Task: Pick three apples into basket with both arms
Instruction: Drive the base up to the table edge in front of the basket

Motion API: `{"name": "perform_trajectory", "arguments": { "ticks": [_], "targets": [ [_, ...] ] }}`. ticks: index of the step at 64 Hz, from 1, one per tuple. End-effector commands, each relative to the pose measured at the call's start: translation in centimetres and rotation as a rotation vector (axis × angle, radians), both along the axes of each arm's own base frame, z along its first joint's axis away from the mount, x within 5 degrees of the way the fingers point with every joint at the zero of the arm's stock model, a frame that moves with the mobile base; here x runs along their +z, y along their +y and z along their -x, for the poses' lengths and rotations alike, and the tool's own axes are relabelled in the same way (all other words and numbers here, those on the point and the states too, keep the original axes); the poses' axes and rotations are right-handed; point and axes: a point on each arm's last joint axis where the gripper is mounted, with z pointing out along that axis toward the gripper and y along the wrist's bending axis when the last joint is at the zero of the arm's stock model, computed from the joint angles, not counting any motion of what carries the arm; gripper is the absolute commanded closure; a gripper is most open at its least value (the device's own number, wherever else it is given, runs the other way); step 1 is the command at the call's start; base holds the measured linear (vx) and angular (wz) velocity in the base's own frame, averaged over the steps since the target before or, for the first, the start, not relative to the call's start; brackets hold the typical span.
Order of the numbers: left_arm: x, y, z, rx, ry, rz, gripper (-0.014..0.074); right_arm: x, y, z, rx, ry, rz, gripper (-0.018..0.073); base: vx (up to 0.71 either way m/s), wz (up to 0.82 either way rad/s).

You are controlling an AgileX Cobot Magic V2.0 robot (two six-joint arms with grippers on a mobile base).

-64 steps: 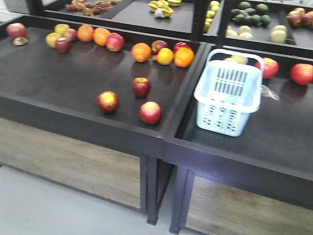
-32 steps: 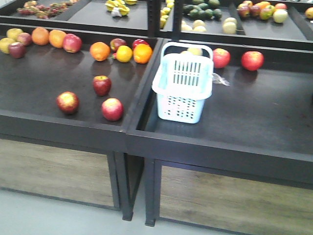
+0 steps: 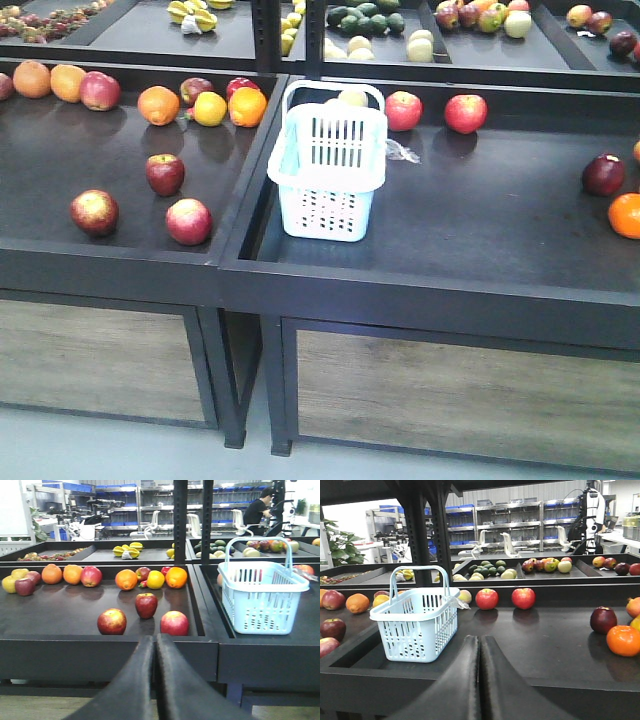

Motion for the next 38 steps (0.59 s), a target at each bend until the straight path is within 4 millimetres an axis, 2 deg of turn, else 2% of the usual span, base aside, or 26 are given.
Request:
{"name": "perform_trajectory", "arguments": {
  "ticks": [1,21,38],
  "targets": [
    [0.04,-0.04,-0.20,-0.007,-0.038,0.019,0.0603,0.51,0.09,0.14,0.010,-0.080,0.008,0.0564,-0.03,-0.11],
    [0.04,-0.04,-0.20,-0.007,-0.038,0.019,0.0603,0.51,0.09,0.14,0.010,-0.080,0.008,0.0564,-0.02,-0.09],
    [0.04,-0.04,-0.20,-0.007,-0.038,0.019,0.0603,0.51,0.09,0.14,0.010,-0.080,0.008,0.0564,0.02,0.09]
  ]
}}
